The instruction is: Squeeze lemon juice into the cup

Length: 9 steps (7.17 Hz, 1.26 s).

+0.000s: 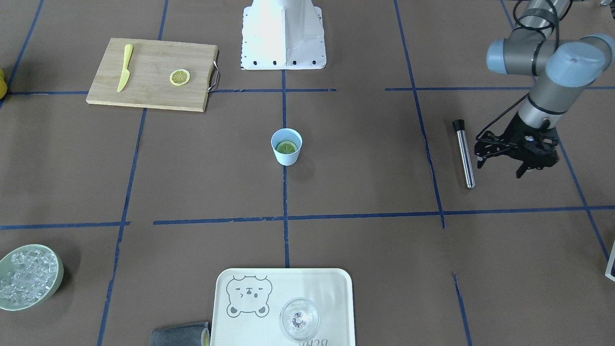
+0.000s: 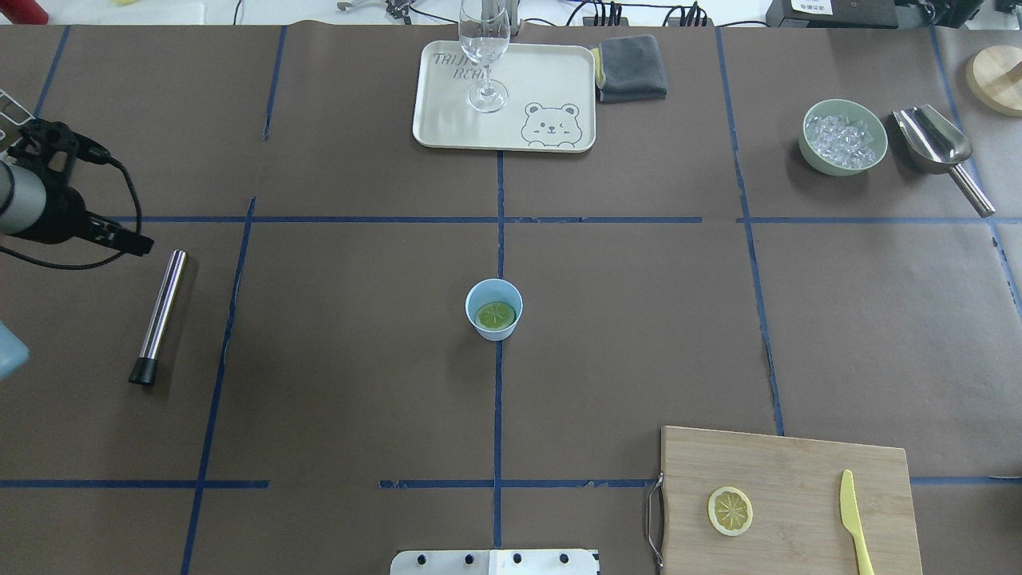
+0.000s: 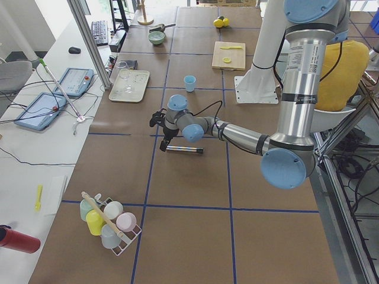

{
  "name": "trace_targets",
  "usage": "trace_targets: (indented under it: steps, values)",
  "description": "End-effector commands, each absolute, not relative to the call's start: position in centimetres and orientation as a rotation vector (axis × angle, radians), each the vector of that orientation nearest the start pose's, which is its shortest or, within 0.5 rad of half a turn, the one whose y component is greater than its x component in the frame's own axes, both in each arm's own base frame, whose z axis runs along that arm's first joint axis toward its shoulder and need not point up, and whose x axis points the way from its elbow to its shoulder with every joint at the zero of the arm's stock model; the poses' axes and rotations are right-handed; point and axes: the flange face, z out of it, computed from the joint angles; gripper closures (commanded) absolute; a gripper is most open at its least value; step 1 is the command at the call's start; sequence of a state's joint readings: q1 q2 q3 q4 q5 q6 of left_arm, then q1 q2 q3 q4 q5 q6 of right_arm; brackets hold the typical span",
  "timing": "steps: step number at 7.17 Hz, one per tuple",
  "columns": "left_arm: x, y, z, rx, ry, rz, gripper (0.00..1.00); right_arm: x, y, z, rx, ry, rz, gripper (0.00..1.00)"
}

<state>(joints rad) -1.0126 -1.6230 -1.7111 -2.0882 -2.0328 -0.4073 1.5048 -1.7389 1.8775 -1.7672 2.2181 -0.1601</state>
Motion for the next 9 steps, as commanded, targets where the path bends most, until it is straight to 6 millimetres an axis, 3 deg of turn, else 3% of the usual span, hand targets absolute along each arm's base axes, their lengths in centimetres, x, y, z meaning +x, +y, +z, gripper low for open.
trace_targets:
  steps: [1, 2, 3, 4, 5, 6, 9]
  values:
    - [6.0, -52.2, 54.9, 0.451, 0.61, 0.42, 0.0, 4.6, -41.7, 61.3, -0.027, -0.65, -0.198, 0.0]
    - [-1.8, -52.4, 56.8, 0.396, 0.545, 0.393, 0.0, 4.6, -41.7, 61.3, -0.027, -0.65, -0.198, 0.0]
    - [-4.6, -51.4, 58.5, 0.291, 0.543, 0.337, 0.0, 4.6, -41.7, 61.3, -0.028, -0.652, -0.197, 0.0]
    - [-4.6, -51.0, 59.6, 0.229, 0.572, 0.319, 0.0, 4.6, -41.7, 61.3, -0.027, -0.652, -0.198, 0.0]
    - [-7.2, -50.0, 60.3, 0.222, 0.587, 0.257, 0.0, 4.6, -41.7, 61.3, -0.027, -0.652, -0.198, 0.0]
    - [-7.4, -47.8, 62.4, 0.08, 0.687, 0.188, 0.0, 4.6, -41.6, 61.4, -0.029, -0.652, -0.198, 0.0]
    - [-7.5, -46.9, 62.2, 0.066, 0.733, 0.175, 0.0, 4.6, -41.6, 61.4, -0.029, -0.653, -0.197, 0.0]
